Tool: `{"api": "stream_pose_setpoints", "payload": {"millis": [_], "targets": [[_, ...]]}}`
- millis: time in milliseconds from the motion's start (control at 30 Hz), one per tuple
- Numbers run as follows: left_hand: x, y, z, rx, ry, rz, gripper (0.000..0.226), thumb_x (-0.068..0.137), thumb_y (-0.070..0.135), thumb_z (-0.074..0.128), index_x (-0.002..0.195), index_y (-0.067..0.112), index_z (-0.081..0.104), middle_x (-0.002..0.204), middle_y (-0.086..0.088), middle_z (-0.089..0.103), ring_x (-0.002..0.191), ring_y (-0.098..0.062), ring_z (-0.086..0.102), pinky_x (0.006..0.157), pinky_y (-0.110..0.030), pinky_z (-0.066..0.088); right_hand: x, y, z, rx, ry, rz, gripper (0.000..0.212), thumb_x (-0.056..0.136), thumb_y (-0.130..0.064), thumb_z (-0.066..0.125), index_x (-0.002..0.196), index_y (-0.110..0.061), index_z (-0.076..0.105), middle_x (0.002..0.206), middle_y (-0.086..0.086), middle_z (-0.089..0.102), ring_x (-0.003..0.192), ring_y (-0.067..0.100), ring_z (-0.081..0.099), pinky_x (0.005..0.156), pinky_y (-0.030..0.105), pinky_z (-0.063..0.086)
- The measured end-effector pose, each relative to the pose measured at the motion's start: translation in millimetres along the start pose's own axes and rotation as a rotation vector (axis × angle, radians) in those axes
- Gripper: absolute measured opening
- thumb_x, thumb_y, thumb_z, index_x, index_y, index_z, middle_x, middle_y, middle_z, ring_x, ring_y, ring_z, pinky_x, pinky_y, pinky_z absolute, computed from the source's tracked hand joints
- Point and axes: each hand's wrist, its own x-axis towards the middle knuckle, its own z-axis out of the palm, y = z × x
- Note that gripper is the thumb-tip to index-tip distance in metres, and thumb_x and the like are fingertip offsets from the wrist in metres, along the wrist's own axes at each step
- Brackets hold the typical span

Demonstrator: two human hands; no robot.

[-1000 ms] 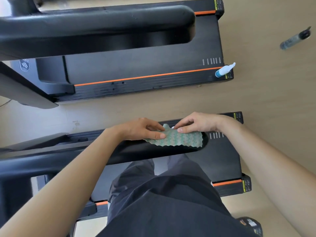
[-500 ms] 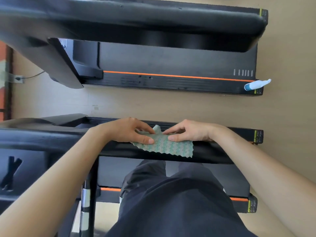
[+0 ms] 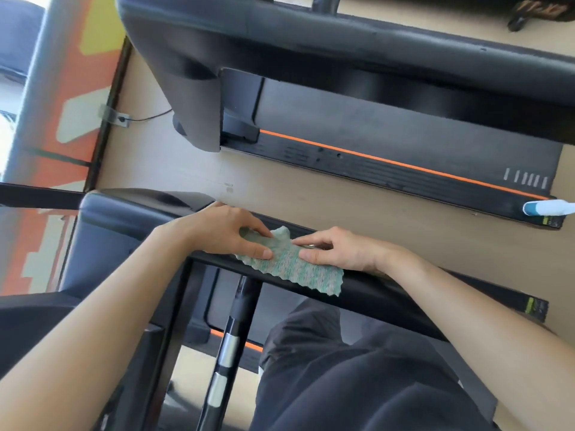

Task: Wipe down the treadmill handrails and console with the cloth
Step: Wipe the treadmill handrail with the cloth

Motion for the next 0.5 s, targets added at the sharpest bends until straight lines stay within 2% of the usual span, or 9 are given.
{"api": "stream_pose_setpoints", "payload": {"millis": [67, 133, 200, 233, 300, 367, 500], "targets": [[-7, -13, -4, 0.029, 0.029, 0.007, 0.082, 0.064, 0.095, 0.041, 0.128, 0.048, 0.061, 0.122, 0.026, 0.063, 0.114, -0.003, 0.056, 0.104, -0.031, 0.034, 15, -14, 4, -0.039, -0.001, -0.021, 0.062, 0.082, -0.074, 0.06, 0.138, -0.047, 0.054, 0.138, -0.021, 0.058, 0.128, -0.001, 0.051, 0.116, 0.033, 0.036], [-15, -22, -7, -0.085, 0.05, 0.013, 0.077, 0.068, 0.088, 0.049, 0.132, 0.046, 0.059, 0.126, 0.026, 0.062, 0.116, -0.002, 0.057, 0.102, -0.031, 0.042, 30, -29, 8, -0.064, -0.005, -0.045, 0.061, 0.078, -0.077, 0.059, 0.134, -0.052, 0.056, 0.134, -0.024, 0.061, 0.125, -0.003, 0.054, 0.114, 0.033, 0.039], [-20, -27, -9, -0.192, 0.043, 0.019, 0.063, 0.079, 0.079, 0.055, 0.133, 0.047, 0.058, 0.124, 0.028, 0.063, 0.113, 0.001, 0.058, 0.097, -0.03, 0.046, 41, -42, 11, -0.062, -0.018, -0.059, 0.04, 0.084, -0.068, 0.062, 0.123, -0.057, 0.06, 0.126, -0.025, 0.065, 0.119, -0.004, 0.058, 0.111, 0.032, 0.042], [-21, -29, -10, -0.171, 0.043, 0.02, 0.055, 0.085, 0.073, 0.057, 0.133, 0.047, 0.058, 0.124, 0.027, 0.063, 0.111, 0.001, 0.059, 0.094, -0.029, 0.045, 47, -47, 12, -0.052, -0.026, -0.066, 0.033, 0.088, -0.062, 0.063, 0.121, -0.057, 0.062, 0.124, -0.024, 0.067, 0.117, -0.003, 0.06, 0.11, 0.032, 0.043], [-23, -38, -10, -0.077, 0.043, -0.005, 0.046, 0.092, 0.066, 0.057, 0.134, 0.046, 0.059, 0.123, 0.023, 0.063, 0.111, -0.005, 0.058, 0.09, -0.029, 0.042, 57, -54, 15, -0.024, -0.029, -0.084, 0.038, 0.091, -0.055, 0.065, 0.128, -0.047, 0.063, 0.126, -0.021, 0.067, 0.118, -0.002, 0.06, 0.111, 0.032, 0.043], [-28, -49, -10, -0.036, 0.052, -0.043, 0.047, 0.092, 0.067, 0.055, 0.133, 0.046, 0.059, 0.124, 0.021, 0.063, 0.113, -0.009, 0.058, 0.091, -0.03, 0.043, 67, -60, 17, -0.011, -0.026, -0.09, 0.049, 0.091, -0.053, 0.066, 0.137, -0.037, 0.06, 0.132, -0.02, 0.063, 0.122, -0.003, 0.057, 0.114, 0.031, 0.04], [-41, -75, -16, 0.043, 0.097, -0.105, 0.056, 0.088, 0.076, 0.051, 0.135, 0.045, 0.059, 0.127, 0.019, 0.064, 0.116, -0.011, 0.058, 0.093, -0.029, 0.037, 84, -73, 22, -0.018, -0.027, -0.076, 0.05, 0.091, -0.053, 0.065, 0.138, -0.036, 0.058, 0.131, -0.022, 0.062, 0.123, -0.005, 0.055, 0.114, 0.024, 0.037]]}}
